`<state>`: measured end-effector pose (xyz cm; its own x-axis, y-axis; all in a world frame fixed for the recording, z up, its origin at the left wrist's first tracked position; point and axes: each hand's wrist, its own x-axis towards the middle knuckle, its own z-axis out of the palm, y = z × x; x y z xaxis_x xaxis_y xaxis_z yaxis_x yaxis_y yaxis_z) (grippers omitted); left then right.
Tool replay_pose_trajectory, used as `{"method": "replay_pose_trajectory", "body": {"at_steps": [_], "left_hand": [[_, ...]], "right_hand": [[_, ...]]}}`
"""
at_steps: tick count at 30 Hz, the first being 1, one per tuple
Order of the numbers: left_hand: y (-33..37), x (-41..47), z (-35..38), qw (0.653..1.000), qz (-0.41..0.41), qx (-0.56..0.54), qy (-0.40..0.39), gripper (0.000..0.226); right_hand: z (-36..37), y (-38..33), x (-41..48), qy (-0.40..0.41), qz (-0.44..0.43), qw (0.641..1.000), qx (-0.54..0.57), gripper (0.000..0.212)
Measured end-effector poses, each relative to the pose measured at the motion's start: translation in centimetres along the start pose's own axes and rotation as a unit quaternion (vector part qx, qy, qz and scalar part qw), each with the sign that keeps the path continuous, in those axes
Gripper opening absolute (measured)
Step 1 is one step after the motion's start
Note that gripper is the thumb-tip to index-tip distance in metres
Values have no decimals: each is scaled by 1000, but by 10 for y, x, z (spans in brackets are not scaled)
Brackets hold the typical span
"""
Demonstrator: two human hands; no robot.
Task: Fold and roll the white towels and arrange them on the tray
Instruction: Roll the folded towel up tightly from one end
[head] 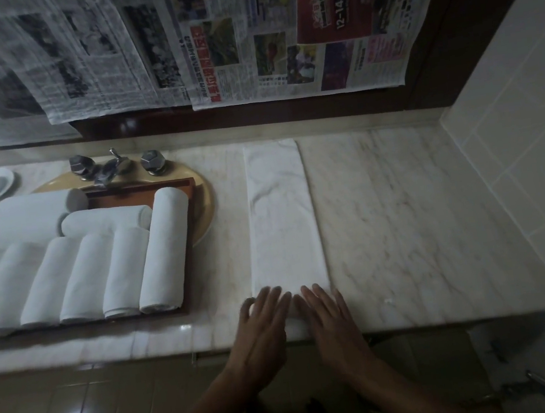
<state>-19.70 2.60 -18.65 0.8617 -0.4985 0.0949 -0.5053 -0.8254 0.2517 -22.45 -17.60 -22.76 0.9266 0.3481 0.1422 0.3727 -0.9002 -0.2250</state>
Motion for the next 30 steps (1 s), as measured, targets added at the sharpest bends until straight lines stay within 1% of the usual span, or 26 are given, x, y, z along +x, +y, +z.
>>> {"method": "replay_pose_trajectory", "body": {"at_steps": [1, 2, 5, 8, 10, 12, 14, 16, 18, 21, 24, 26, 28, 30], "left_hand": [[2, 0, 8, 1000, 7, 20, -22, 86], [-1, 1, 14, 999, 4, 36, -33, 90], [-17, 9, 17, 996, 6, 69, -50, 91], [-28, 14, 9, 994, 42, 71, -77, 90], [-36, 15, 2, 993, 55, 62, -79, 83], [-42, 10, -3, 994, 50, 37, -89, 73], [-43, 0, -4, 995, 40, -14, -90, 58], [-42, -10, -5, 995, 27, -66, -76, 46], [-40, -17, -5, 994, 15, -84, -67, 42], [-36, -21, -7, 992, -21, -106, -70, 45], [-33, -17, -8, 981, -95, -146, -89, 54], [-33, -12, -10, 971, -133, -166, -105, 59], [-32, -5, -14, 962, -163, -183, -121, 60], [-31, 2, -17, 952, -198, -196, -128, 52]], "right_hand": [[-1, 2, 4, -6, -6, 1000, -3, 71], [-1, 4, 8, -9, -13, 1000, -9, 68], [-7, 11, 20, -28, -23, 999, -30, 57], [-13, 20, 28, -53, -26, 997, -41, 61], [-19, 23, 29, -63, -27, 997, -31, 70], [-24, 26, 25, -73, -24, 997, -21, 79], [-31, 28, 18, -87, -11, 996, 12, 80], [-40, 24, 10, -96, -1, 994, 60, 68], [-49, 18, 4, -114, 15, 987, 110, 56], [-59, 13, 3, -130, 62, 977, 158, 49], [-68, 12, 14, -157, 121, 961, 192, 43], [-72, 14, 18, -154, 159, 951, 216, 34], [-71, 13, 20, -138, 153, 956, 207, 23], [-64, 9, 19, -100, 138, 970, 173, 17]]}}
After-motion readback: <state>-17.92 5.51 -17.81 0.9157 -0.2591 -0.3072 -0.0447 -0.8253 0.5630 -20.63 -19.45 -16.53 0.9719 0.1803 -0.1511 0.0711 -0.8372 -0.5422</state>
